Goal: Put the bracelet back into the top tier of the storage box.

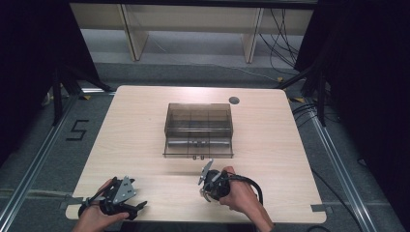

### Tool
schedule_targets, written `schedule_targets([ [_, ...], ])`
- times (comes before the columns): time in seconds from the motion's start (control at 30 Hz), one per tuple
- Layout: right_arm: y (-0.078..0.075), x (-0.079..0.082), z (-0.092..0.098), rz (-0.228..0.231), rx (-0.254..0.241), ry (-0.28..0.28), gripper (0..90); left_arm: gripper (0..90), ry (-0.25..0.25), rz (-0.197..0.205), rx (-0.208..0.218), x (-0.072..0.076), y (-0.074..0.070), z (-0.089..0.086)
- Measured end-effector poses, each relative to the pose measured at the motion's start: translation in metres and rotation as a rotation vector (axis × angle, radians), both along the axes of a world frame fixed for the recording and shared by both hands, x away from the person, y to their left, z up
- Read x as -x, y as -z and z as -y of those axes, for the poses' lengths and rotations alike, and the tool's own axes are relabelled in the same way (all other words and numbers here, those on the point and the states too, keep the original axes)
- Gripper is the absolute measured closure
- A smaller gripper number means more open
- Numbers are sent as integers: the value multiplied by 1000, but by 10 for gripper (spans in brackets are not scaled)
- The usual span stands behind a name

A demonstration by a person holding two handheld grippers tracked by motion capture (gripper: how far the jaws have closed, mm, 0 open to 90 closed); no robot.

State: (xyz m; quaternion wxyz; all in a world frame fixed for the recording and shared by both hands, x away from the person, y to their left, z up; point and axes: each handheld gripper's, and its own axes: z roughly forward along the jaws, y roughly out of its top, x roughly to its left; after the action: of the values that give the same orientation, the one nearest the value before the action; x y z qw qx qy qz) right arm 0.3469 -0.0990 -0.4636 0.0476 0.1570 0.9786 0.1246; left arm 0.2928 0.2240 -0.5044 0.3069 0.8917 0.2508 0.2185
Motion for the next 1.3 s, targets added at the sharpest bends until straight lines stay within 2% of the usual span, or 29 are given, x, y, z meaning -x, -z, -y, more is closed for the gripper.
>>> schedule_targets([
  [0.03,-2,2,0,-14,7,38,830,159,-3,0,1,0,0,0],
  [0.07,-2,2,0,-14,7,38,830,159,-2,0,0,0,0,0],
  [0.1,-3,0,1,2,-6,5,830,159,0,0,0,0,0,0],
  [0.13,-10,1,3,9,-5,23,830,158,3,-1,-1,0,0,0],
  [0.17,-12,0,4,23,-19,12,830,159,3,-3,0,0,0,0],
  [0.2,-17,2,5,22,-23,34,830,159,-2,0,0,0,0,0],
  [0.27,-26,0,7,43,-57,6,830,159,-1,0,-1,0,0,0],
  [0.3,-30,1,8,55,-61,26,830,159,3,-1,-1,0,0,0],
  [0.37,-34,1,10,47,-55,27,830,159,6,-3,-1,0,0,0],
  [0.4,-38,1,12,58,-89,33,830,159,5,-4,-1,-1,0,0],
  [0.47,-42,1,14,72,-100,50,830,159,-1,1,-2,0,0,0],
  [0.53,-43,0,15,64,-102,35,830,159,6,-6,-1,-1,0,0],
  [0.57,-45,-1,15,85,-108,34,830,159,6,-16,-1,-1,0,0],
  [0.63,-48,0,16,85,-109,55,830,159,6,-15,-1,-1,0,0],
  [0.83,-62,-3,16,119,-146,56,830,159,4,-11,-3,-1,0,0],
  [0.87,-64,-4,16,121,-143,40,830,159,7,-13,-3,-1,0,0],
  [1.0,-71,-4,15,139,-157,52,830,159,5,-12,-3,-1,0,0],
  [1.07,-73,-5,15,141,-159,34,830,159,0,-1,-5,0,0,0],
  [1.3,-79,-5,13,148,-165,31,830,159,0,-3,-7,0,0,0],
])
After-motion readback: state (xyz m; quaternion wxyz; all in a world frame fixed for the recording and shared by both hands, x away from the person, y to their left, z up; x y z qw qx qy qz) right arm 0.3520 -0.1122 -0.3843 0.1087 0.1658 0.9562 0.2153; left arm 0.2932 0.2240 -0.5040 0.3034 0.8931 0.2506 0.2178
